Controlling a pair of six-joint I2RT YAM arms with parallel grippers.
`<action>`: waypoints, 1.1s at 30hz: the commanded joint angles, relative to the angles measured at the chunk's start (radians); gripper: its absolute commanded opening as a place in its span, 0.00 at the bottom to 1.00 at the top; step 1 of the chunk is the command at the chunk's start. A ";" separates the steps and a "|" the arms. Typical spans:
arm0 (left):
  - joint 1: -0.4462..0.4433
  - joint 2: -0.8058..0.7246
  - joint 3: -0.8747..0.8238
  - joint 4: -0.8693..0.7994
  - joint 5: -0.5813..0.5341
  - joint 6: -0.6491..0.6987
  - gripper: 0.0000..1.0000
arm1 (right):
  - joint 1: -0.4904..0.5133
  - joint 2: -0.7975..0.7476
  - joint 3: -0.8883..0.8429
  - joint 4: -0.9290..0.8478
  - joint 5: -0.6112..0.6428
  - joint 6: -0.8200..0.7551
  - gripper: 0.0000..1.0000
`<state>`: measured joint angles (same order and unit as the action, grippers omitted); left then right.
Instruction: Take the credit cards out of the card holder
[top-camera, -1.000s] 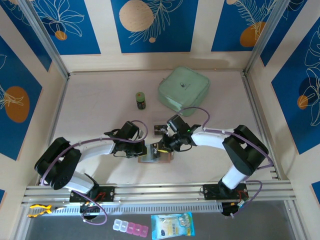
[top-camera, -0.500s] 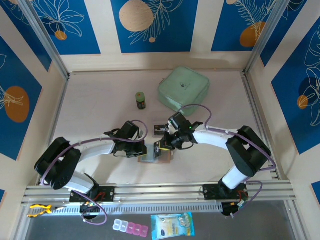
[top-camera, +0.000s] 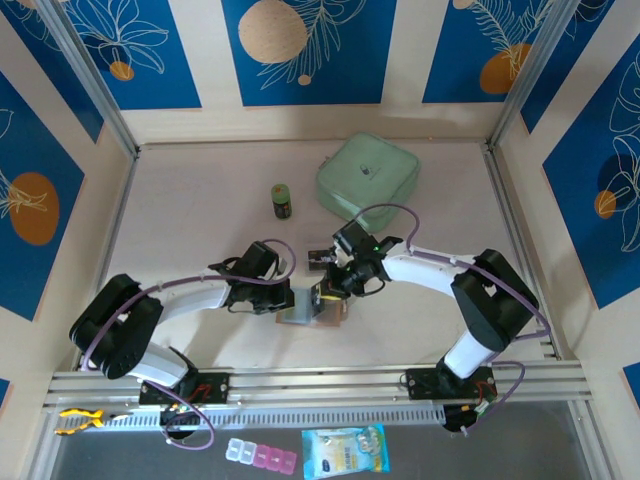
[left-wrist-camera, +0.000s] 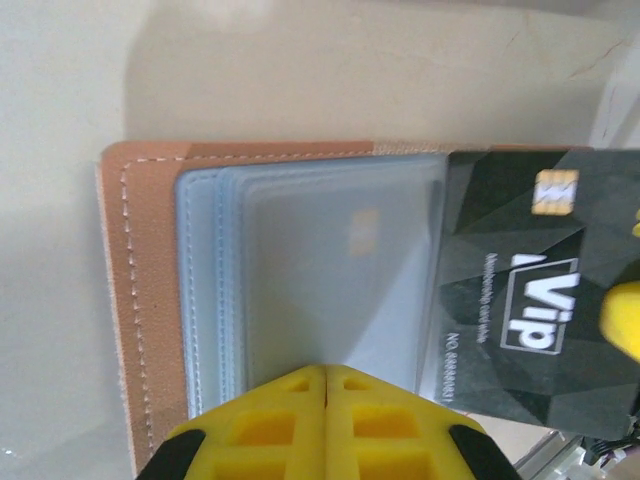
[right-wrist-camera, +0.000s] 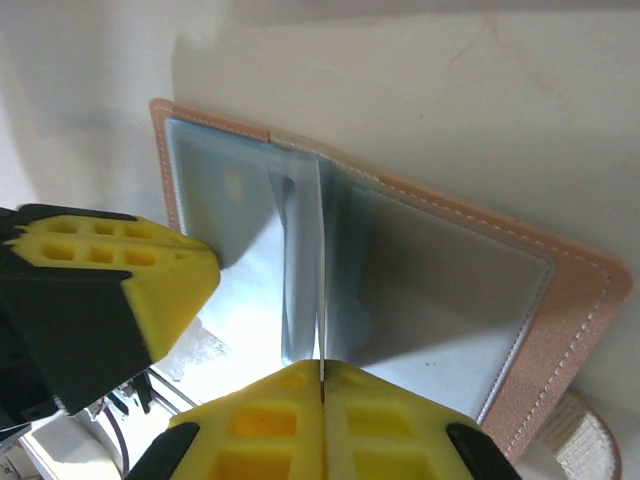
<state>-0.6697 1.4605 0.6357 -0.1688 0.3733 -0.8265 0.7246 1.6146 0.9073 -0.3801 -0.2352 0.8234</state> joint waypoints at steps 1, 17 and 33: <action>0.004 0.003 -0.012 0.028 -0.001 -0.017 0.00 | 0.017 0.016 0.024 -0.037 0.007 0.021 0.09; 0.005 0.021 -0.040 0.093 0.027 -0.041 0.00 | 0.062 0.002 0.013 -0.041 0.058 0.098 0.12; 0.004 -0.044 -0.065 0.106 0.030 -0.079 0.00 | 0.058 -0.080 0.063 -0.145 0.096 -0.035 0.08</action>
<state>-0.6697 1.4429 0.5819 -0.0669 0.3897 -0.8894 0.7795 1.5711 0.9382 -0.4667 -0.1486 0.8429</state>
